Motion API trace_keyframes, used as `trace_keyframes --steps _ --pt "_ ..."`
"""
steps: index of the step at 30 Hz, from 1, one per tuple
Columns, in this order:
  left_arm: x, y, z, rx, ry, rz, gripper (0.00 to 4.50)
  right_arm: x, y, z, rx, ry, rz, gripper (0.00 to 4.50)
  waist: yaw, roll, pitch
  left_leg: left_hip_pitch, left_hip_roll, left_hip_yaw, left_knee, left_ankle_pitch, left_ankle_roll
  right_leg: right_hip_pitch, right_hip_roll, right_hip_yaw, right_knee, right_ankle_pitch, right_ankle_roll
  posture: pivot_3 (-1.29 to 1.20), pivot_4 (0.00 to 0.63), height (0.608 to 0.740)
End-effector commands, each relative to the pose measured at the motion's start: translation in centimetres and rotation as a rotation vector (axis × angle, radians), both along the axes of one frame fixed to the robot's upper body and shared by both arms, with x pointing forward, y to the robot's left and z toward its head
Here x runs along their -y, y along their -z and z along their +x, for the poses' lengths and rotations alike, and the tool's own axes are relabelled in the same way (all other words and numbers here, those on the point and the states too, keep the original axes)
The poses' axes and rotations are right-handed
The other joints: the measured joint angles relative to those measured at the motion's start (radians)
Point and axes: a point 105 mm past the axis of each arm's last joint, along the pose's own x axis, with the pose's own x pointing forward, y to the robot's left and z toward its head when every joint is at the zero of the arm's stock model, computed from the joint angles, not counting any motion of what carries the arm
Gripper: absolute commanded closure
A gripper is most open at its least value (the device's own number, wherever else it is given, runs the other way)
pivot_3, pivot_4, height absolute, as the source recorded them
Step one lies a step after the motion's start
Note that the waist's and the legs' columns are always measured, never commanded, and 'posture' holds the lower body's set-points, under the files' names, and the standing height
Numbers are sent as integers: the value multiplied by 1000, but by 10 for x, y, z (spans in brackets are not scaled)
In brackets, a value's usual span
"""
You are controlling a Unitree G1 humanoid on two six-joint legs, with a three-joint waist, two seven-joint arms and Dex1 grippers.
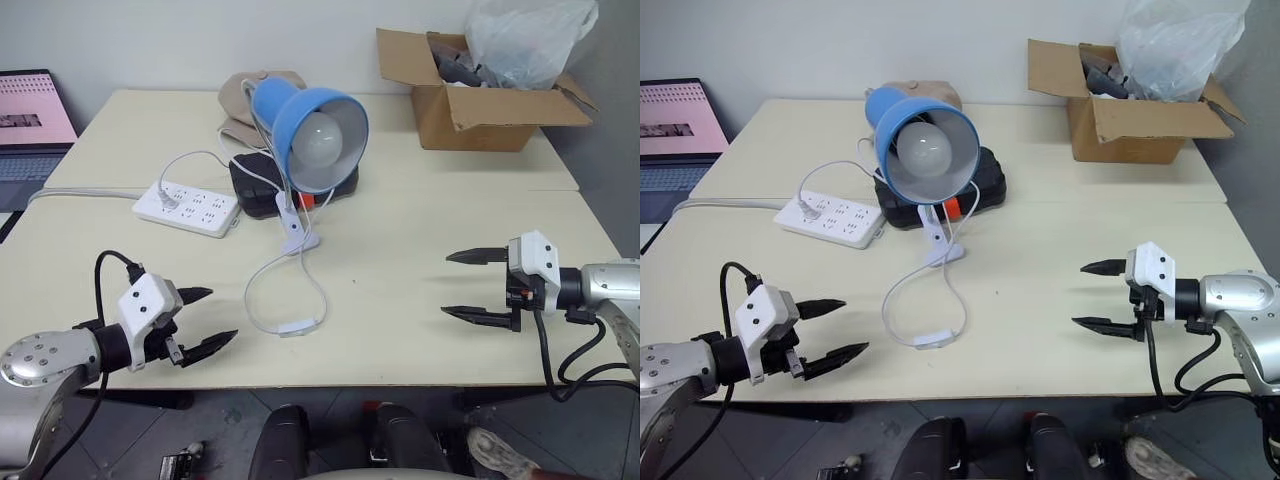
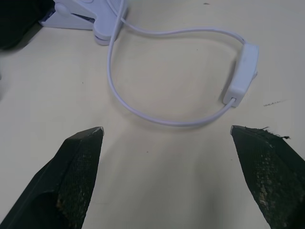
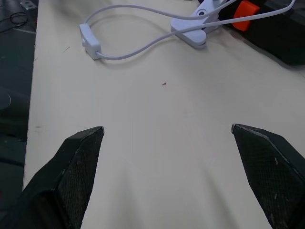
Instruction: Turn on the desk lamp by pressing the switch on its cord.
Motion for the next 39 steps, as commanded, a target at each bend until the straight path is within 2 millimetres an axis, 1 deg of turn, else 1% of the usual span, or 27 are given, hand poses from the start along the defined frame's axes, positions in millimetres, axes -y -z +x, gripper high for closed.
trace_keyframes --steps 1,5,9,12,14,16,19,21,23,27,29,32,34,39 --pt "-1 -10 1 39 27 7 52 -1 -7 1 45 -14 -3 0 0 0 0 0 0 0 0 0 0 0 0 0 0 0 0 0 150 740" --pt "-3 -10 5 49 17 21 52 -3 -6 2 44 -20 6 0 0 0 0 0 0 0 0 0 0 0 0 0 0 0 0 0 150 740" --pt "1 -15 12 90 36 21 52 -9 1 0 29 -45 6 0 0 0 0 0 0 0 0 0 0 0 0 0 0 0 0 0 150 740" --pt "2 -16 12 49 68 -9 52 -13 1 1 27 -52 12 0 0 0 0 0 0 0 0 0 0 0 0 0 0 2 3 0 150 740" --pt "5 -18 11 32 106 -37 52 -15 0 1 30 -54 15 0 -1 0 0 0 0 0 0 0 0 0 0 0 0 2 4 0 150 740" --pt "10 -19 15 66 124 -15 52 -17 -3 1 33 -55 17 0 -1 0 0 0 0 0 0 0 0 0 0 0 1 2 4 0 150 740" --pt "23 -19 15 78 221 22 52 -19 -7 -2 36 -54 10 0 1 0 0 0 0 0 0 0 0 0 0 0 1 2 4 0 150 740" --pt "26 -17 15 78 249 30 52 -20 -9 -4 33 -52 7 0 1 0 0 0 0 0 0 0 0 0 0 0 1 3 4 0 150 740" --pt "34 -6 14 51 329 69 52 -25 -10 -6 22 -29 -11 0 1 0 0 0 0 0 0 0 0 0 0 0 1 3 4 0 150 740" --pt "52 8 14 -2 447 82 52 -33 -10 -15 -32 -19 -18 0 2 0 0 0 0 0 0 0 0 0 0 0 2 3 4 0 150 740" --pt "56 14 15 -13 485 100 52 -35 -10 -18 -44 -15 -20 0 2 0 0 0 0 0 0 0 0 0 0 0 2 3 4 0 150 740" --pt "62 23 25 -19 497 103 52 -35 -7 -20 -54 2 -39 0 3 0 0 0 0 0 0 0 0 0 0 0 2 3 4 0 150 740" --pt "62 31 31 -27 495 126 52 -36 -6 -22 -56 8 -40 0 3 0 0 0 0 0 1 0 0 0 0 0 2 3 5 0 150 740" --pt "69 42 37 -37 518 121 52 -40 -4 -25 -54 10 -36 0 1 0 0 -1 0 0 1 0 0 0 1 0 2 3 5 0 150 740"
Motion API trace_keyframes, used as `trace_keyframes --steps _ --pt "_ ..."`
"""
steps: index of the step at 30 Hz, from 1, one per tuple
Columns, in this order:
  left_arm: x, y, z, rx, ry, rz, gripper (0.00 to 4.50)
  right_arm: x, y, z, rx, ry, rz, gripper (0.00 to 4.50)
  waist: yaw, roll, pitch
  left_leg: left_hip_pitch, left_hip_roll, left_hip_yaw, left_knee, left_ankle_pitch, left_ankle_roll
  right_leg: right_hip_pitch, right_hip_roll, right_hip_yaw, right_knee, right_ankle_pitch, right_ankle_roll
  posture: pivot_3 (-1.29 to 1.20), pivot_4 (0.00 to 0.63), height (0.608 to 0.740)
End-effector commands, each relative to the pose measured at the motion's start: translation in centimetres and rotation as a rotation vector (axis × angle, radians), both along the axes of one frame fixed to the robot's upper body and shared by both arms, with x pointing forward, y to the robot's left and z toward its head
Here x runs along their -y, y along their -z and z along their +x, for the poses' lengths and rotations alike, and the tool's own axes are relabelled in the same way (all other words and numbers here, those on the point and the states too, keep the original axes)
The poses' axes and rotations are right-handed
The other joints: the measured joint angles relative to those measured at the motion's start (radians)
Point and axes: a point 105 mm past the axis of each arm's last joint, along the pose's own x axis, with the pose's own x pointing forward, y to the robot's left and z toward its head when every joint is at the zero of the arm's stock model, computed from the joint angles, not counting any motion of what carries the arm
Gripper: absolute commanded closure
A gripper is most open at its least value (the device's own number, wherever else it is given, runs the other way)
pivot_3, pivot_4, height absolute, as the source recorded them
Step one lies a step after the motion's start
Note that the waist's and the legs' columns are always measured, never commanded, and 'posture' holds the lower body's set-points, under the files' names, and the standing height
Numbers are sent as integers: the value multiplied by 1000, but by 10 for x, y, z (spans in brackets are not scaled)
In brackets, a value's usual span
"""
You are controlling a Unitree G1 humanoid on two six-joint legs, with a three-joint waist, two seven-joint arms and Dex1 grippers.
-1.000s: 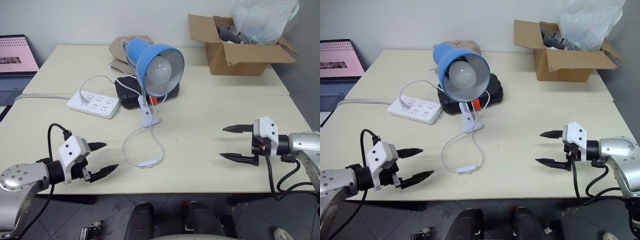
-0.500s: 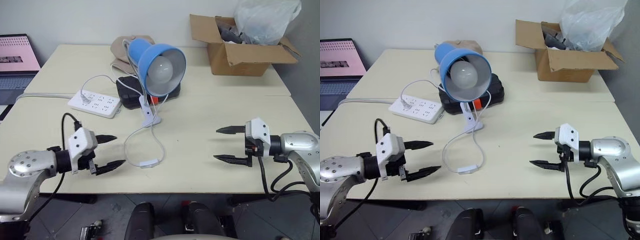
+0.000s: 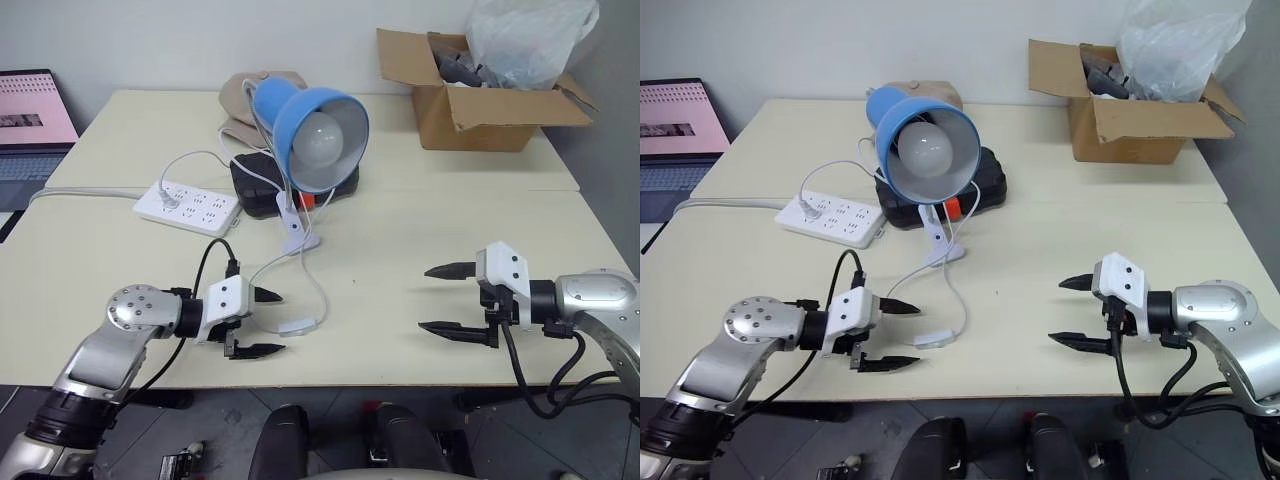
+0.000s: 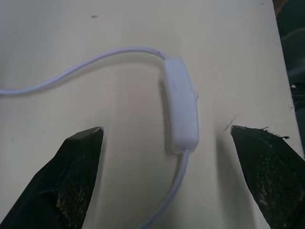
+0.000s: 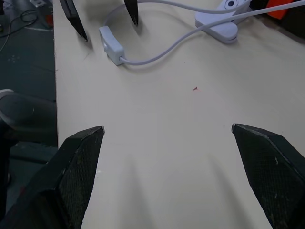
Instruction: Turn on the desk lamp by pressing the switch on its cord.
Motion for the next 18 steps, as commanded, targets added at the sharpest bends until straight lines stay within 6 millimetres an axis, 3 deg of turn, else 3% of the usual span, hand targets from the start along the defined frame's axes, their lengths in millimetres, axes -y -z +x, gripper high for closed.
trace_keyframes --steps 1,9,10,18 --pt "7 1 5 31 34 -2 52 -4 -8 -4 41 -14 6 0 1 0 0 0 0 0 0 0 0 0 0 0 0 0 0 0 150 740" --pt "13 6 8 33 59 -16 52 -5 -9 -5 51 -10 8 0 0 0 0 0 0 0 2 0 0 1 0 0 0 1 2 0 150 740" --pt "13 6 8 34 61 -17 416 -5 -9 -5 52 -10 9 0 0 0 0 0 0 0 2 0 0 1 0 0 0 1 2 0 150 740" --pt "10 13 7 34 82 5 2014 -5 -13 -4 62 -8 10 0 1 0 0 1 0 -1 3 0 0 2 0 0 0 1 2 0 150 740"
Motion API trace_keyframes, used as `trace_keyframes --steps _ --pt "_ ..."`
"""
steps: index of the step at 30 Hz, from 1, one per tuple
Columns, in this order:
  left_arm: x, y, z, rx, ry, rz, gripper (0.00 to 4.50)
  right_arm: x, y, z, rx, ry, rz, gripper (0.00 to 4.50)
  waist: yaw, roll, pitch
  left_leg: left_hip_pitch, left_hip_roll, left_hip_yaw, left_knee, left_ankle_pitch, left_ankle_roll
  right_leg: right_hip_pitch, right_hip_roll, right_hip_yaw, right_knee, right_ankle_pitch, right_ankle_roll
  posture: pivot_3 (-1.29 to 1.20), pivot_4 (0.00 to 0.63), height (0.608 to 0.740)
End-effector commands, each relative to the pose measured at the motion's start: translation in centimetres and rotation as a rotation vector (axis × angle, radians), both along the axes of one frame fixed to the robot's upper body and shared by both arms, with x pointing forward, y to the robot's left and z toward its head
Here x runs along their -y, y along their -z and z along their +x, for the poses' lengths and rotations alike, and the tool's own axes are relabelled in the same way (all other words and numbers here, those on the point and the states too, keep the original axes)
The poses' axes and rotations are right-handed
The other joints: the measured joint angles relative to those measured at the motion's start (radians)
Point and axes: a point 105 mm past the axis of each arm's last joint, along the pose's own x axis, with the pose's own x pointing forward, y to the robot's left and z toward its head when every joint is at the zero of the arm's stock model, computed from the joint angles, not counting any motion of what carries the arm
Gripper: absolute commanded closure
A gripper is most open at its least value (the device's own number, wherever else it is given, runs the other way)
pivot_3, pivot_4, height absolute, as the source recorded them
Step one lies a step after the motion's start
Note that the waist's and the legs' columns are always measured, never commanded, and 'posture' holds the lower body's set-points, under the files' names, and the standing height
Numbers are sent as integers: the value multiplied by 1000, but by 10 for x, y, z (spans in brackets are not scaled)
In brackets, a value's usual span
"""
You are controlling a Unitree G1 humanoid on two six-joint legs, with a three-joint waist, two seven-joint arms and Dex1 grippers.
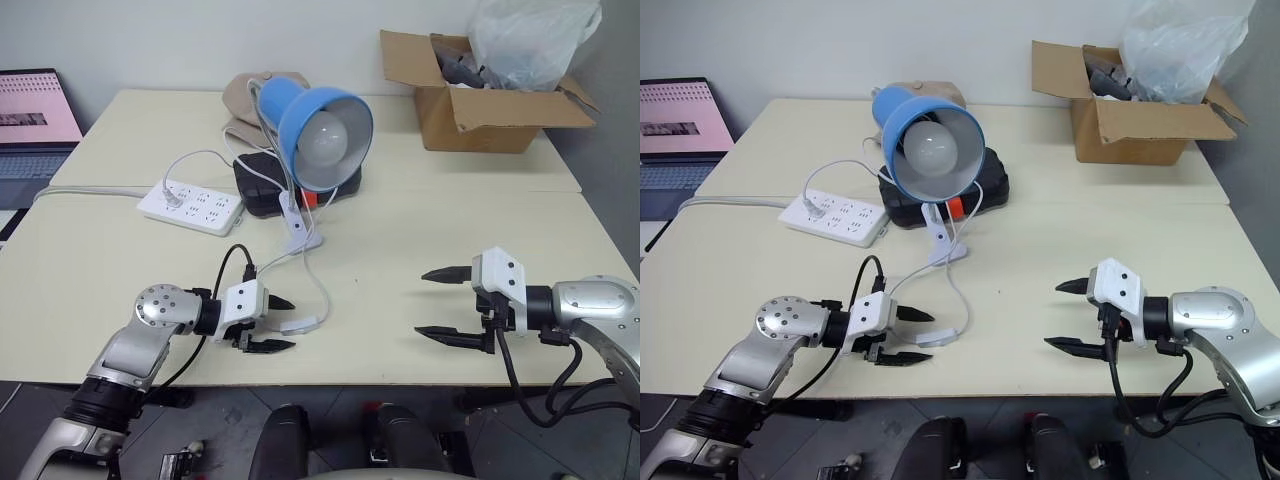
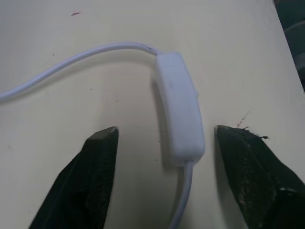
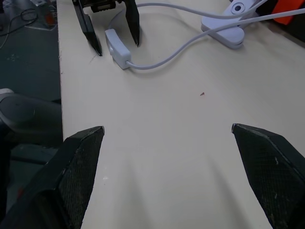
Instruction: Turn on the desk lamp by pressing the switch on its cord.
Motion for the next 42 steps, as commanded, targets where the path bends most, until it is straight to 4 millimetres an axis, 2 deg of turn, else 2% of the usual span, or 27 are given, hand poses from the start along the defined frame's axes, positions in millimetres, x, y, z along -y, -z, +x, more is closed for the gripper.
trace_keyframes --steps 1,7,11,13,21,24,34,42 --pt "-3 4 3 17 -7 28 2260 -1 -12 1 55 -3 4 0 0 0 0 0 0 0 0 0 0 0 0 0 0 0 0 0 150 740" --pt "-2 9 4 30 3 42 3368 -2 -16 4 72 -5 10 0 0 1 0 1 0 0 0 0 0 1 0 0 0 0 0 0 150 740" --pt "1 5 5 38 12 23 4081 -2 -19 5 84 -2 13 0 0 0 0 1 0 -1 1 0 0 1 0 0 0 0 0 0 150 740" --pt "3 1 6 39 15 9 4093 -3 -19 6 86 -1 13 0 0 0 0 1 0 -1 1 0 0 1 0 0 0 0 0 0 150 740" --pt "37 -26 16 51 100 -87 4093 -16 -36 17 101 13 63 0 0 0 0 0 0 0 1 0 1 1 0 0 0 1 2 0 150 740" --pt "50 -38 22 66 115 -132 4093 -31 -38 16 61 -21 71 0 -1 0 0 -1 0 0 1 0 1 0 1 0 0 1 1 0 150 740" --pt "72 -47 27 85 146 -162 4093 -77 -23 20 38 -106 56 0 -4 0 0 -2 1 -1 1 0 1 -1 4 1 0 1 1 0 150 740" --pt "77 -47 28 87 141 -165 4093 -98 -7 29 58 -154 12 0 -4 0 -1 -2 1 -1 2 0 1 -1 4 2 0 1 2 0 150 740"
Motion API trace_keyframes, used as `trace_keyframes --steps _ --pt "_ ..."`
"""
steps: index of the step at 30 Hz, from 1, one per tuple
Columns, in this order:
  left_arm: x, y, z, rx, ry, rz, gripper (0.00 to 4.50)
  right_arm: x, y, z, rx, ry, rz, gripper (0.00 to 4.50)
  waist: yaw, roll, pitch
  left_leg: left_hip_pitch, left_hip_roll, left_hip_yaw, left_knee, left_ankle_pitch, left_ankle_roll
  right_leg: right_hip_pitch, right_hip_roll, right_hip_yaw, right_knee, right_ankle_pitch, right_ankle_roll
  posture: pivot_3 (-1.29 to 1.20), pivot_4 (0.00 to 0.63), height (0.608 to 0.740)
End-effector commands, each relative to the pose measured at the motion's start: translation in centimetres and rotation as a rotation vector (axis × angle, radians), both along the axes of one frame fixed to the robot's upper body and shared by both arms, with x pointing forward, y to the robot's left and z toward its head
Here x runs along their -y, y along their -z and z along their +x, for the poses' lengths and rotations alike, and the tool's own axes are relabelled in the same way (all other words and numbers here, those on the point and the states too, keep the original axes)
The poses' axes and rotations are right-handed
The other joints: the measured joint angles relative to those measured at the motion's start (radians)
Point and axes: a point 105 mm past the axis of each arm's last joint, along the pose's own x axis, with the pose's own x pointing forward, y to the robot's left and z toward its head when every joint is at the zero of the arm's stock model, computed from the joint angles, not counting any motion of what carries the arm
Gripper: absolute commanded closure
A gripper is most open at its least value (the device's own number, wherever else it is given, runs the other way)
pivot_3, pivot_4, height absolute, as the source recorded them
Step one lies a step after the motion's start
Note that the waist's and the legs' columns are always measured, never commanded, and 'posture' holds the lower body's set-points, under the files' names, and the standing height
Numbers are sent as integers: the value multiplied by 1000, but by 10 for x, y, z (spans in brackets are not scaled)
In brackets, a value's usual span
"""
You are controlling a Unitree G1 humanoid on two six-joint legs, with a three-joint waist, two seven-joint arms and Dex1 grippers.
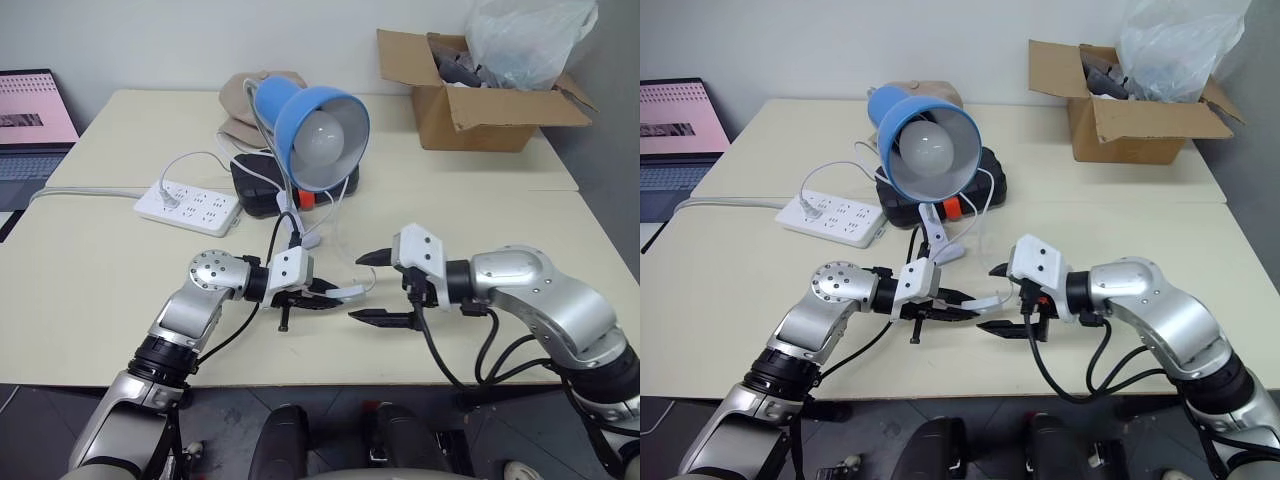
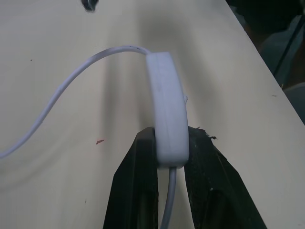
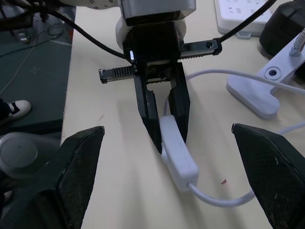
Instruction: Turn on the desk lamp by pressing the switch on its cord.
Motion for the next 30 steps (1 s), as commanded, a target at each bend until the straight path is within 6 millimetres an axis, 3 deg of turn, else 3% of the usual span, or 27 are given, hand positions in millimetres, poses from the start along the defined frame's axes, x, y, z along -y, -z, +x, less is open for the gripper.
trace_keyframes --steps 1,14,18,30 --pt "7 -9 0 41 17 -11 4093 -8 2 6 53 -21 -17 0 0 0 0 0 0 0 0 0 0 0 0 0 0 0 0 0 150 740" --pt "7 -11 3 47 -11 -20 4093 -10 13 15 71 -19 -45 0 0 0 0 0 0 0 0 0 0 0 1 0 1 0 0 0 150 740" --pt "7 -12 3 53 -8 -17 4093 -8 15 16 80 -21 -56 645 0 0 0 0 0 0 0 0 0 0 1 0 1 0 0 0 150 740" --pt "9 -15 5 66 -9 -21 4093 -7 16 19 97 -35 -63 3477 0 0 0 0 0 0 0 0 0 0 1 0 1 0 0 0 150 740"
